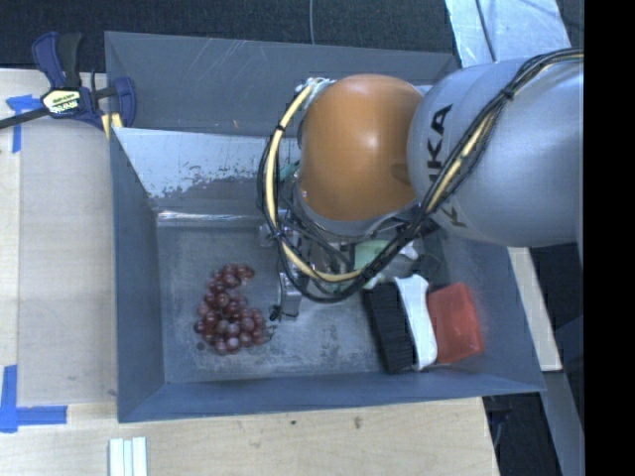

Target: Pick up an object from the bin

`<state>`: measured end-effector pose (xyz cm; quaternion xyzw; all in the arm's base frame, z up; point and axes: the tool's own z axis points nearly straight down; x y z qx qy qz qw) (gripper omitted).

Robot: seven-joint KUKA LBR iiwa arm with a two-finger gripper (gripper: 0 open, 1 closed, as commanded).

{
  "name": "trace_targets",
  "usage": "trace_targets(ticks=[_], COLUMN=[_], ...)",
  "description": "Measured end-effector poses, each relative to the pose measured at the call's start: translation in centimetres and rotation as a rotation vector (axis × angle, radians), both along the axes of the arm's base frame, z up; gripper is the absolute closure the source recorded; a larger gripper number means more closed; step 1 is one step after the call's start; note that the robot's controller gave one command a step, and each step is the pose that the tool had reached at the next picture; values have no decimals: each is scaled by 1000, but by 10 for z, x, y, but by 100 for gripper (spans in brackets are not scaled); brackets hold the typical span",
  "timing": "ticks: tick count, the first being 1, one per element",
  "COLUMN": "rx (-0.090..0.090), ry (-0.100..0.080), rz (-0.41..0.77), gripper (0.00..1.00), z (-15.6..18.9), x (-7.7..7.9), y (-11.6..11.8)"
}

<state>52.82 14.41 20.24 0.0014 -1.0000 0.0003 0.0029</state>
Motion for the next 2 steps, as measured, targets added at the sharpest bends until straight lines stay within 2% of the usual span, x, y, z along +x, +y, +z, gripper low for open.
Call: trace_targets(ticks=[1,2], rx=[2,2], ry=[-8,-11], rz=[-3,76], gripper=[0,0], z=[5,-39], x=[2,18], y=[-1,12])
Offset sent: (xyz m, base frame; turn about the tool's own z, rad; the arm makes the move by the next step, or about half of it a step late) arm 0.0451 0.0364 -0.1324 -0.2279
